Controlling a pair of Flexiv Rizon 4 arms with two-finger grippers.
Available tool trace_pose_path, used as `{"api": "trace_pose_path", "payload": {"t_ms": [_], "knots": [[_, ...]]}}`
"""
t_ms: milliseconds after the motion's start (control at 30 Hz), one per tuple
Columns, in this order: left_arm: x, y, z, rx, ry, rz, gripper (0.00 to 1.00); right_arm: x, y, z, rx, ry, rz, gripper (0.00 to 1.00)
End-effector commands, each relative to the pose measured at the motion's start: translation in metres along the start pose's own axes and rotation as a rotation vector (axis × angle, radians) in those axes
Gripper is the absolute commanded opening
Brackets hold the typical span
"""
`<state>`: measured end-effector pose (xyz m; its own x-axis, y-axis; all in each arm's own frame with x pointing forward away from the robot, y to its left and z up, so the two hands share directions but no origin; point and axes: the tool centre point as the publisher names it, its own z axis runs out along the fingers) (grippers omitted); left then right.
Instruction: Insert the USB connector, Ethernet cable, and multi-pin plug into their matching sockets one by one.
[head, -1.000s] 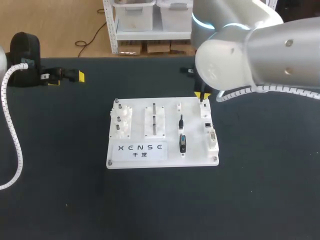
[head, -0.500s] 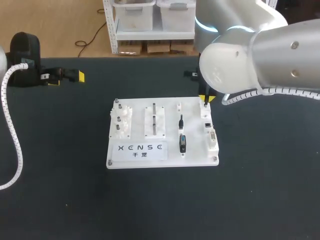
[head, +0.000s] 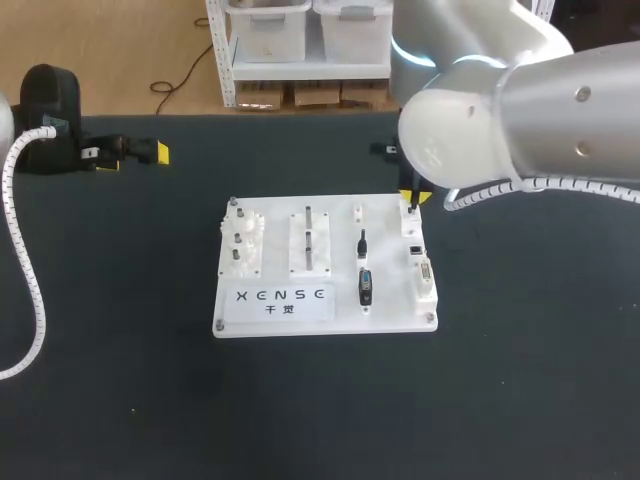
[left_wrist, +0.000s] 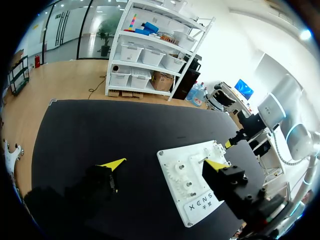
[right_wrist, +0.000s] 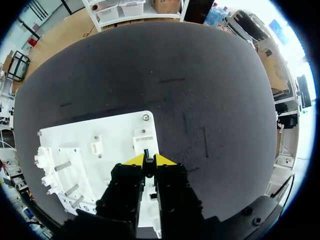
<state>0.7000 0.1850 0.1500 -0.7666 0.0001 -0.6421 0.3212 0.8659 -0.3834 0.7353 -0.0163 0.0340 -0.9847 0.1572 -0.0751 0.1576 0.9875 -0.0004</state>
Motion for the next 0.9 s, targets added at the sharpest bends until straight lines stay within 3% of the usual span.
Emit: {"api": "trace_pose_path", "payload": {"t_ms": [33, 900], "knots": [[0.0000, 0.0000, 0.0000, 0.000, 0.000, 0.000, 1.00, -0.0036, 0.0030, 0.0019, 0.001, 0.002, 0.001, 0.00], [0.0000, 0.0000, 0.0000, 0.000, 0.000, 0.000, 1.00, -0.0125, 0.0060, 0.0066, 0.004, -0.004, 0.009, 0.00]]}}
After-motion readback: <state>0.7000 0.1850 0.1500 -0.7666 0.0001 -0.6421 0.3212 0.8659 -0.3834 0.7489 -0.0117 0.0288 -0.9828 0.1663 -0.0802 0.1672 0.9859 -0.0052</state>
